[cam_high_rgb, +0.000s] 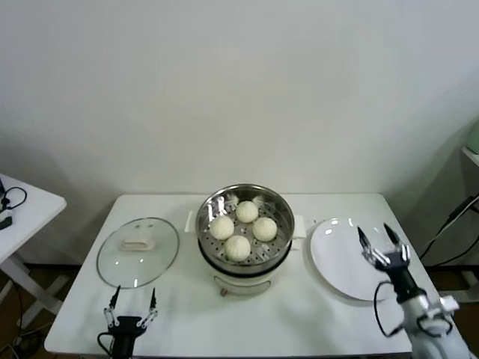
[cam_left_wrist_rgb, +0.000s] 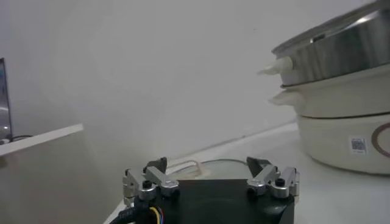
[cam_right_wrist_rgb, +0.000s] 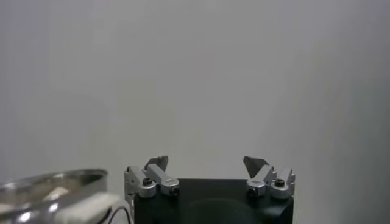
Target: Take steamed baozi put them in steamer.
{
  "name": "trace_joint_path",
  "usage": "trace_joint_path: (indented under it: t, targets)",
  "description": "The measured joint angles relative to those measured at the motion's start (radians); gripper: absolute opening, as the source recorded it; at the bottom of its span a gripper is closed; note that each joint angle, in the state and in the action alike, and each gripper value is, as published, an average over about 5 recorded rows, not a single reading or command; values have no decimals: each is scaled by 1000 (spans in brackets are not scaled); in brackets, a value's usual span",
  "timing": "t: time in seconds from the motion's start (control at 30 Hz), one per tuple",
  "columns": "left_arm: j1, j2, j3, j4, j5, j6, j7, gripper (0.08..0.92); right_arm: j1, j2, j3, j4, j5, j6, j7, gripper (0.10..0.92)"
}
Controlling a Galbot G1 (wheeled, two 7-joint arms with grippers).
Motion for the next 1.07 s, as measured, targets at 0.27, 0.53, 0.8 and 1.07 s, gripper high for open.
trace_joint_path:
  t: [0.27, 0.53, 0.8, 1.07]
  targets:
    - [2, -2, 4, -16, -9, 3, 2, 823, -117, 121, 74, 14, -63, 10, -10, 823]
    - [5, -2, 8, -24, -17, 7, 8, 823, -157, 198, 88, 24, -125, 5, -5, 823]
    - [5, 1, 7, -29, -22, 10, 11, 823, -172, 237, 94, 38, -163, -5, 1, 823]
    - [10, 2, 9, -41, -25, 14, 14, 823, -180, 257, 97, 50, -179, -13, 6, 823]
